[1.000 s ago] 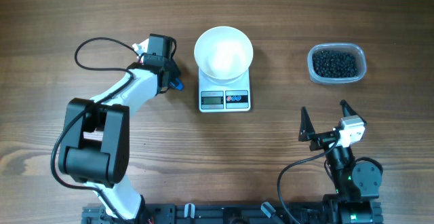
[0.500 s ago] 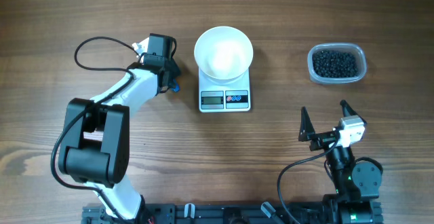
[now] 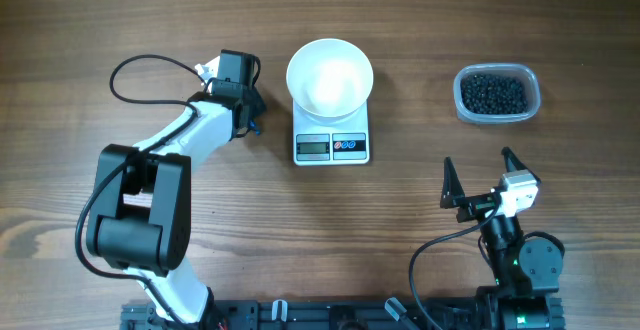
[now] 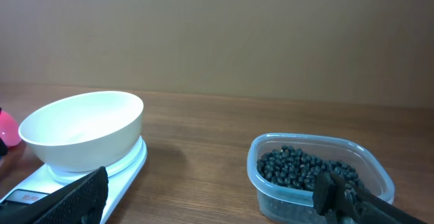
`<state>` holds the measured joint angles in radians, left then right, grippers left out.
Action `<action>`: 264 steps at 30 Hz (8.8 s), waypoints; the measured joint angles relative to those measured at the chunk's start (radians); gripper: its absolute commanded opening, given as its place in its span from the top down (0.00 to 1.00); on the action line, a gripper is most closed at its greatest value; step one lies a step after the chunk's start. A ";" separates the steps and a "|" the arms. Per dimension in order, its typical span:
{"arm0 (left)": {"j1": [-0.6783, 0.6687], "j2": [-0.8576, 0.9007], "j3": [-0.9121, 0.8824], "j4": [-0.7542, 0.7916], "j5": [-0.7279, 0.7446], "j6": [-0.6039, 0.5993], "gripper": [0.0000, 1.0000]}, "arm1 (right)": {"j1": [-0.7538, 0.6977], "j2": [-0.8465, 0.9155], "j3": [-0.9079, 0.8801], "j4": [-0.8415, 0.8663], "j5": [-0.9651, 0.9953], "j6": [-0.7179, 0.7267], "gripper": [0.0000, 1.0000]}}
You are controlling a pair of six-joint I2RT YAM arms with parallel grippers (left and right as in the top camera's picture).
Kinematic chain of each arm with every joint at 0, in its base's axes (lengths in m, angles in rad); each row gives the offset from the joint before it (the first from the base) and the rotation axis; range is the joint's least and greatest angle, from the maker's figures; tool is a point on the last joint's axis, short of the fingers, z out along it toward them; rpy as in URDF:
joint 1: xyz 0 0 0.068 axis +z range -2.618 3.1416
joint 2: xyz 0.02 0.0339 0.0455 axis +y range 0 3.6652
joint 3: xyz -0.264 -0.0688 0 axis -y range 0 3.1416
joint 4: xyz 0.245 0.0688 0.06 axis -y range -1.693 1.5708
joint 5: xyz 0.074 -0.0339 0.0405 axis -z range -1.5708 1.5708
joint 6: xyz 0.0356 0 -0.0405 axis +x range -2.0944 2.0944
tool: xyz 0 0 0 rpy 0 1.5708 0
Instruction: Scoop item into bowl and weigh 150g on scale
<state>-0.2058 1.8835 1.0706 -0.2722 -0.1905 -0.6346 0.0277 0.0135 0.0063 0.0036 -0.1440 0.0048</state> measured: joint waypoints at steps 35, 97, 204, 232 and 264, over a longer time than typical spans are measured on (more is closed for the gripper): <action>0.357 -0.303 0.021 0.254 1.252 -0.665 0.96 | 0.000 0.001 0.000 0.203 -0.014 -0.046 0.00; -0.128 -0.299 0.021 1.063 0.457 -0.929 0.96 | 0.315 1.532 1.266 0.342 -0.557 1.173 0.71; -0.154 -0.296 0.021 0.387 0.735 0.058 0.00 | -0.184 2.027 1.948 -1.417 0.204 0.075 0.95; -0.154 -0.296 0.021 0.332 0.735 0.111 0.00 | -0.171 2.012 1.882 -1.255 0.316 -0.029 0.96; -0.154 -0.296 0.021 0.323 0.735 0.111 0.00 | -0.181 2.047 1.848 -1.247 0.302 -0.032 0.00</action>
<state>-0.3599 1.5875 1.0916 0.0505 0.5449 -0.5240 -0.1532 2.0609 1.8545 -1.2438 0.1581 -0.0277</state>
